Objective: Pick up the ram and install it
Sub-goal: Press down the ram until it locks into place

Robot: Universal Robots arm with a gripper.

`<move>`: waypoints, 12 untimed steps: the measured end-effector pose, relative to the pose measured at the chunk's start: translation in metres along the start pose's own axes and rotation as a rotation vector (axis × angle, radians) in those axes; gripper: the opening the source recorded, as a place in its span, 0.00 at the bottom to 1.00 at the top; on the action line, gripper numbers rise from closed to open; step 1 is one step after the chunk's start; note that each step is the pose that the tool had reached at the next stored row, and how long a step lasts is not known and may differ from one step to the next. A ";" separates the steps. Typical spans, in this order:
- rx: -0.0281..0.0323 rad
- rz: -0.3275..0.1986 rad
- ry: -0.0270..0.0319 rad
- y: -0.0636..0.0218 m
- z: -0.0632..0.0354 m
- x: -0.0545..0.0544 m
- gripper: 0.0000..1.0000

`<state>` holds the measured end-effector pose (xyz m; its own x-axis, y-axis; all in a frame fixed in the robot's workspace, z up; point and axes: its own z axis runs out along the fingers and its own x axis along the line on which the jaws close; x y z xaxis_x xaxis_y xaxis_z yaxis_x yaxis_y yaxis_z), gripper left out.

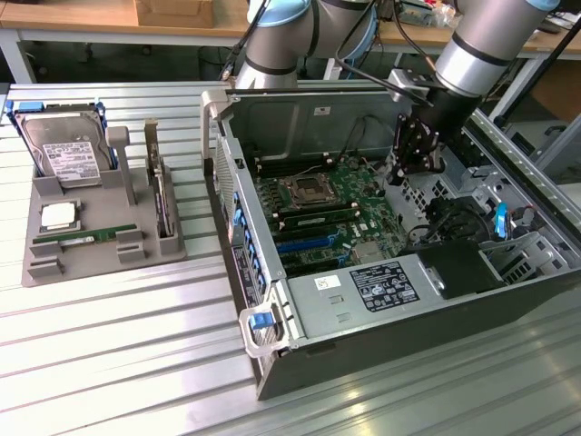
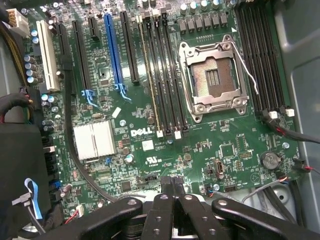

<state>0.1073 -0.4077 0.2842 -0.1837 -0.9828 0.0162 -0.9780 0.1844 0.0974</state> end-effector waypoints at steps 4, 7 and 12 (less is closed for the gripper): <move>-0.0002 0.016 -0.0012 -0.0001 0.0009 0.000 0.10; -0.0010 0.059 -0.0055 -0.0002 0.0017 0.000 0.10; -0.0027 0.168 -0.0161 -0.0003 0.0026 0.000 0.10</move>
<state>0.1073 -0.4077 0.2815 -0.3462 -0.9380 0.0165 -0.9331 0.3461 0.0974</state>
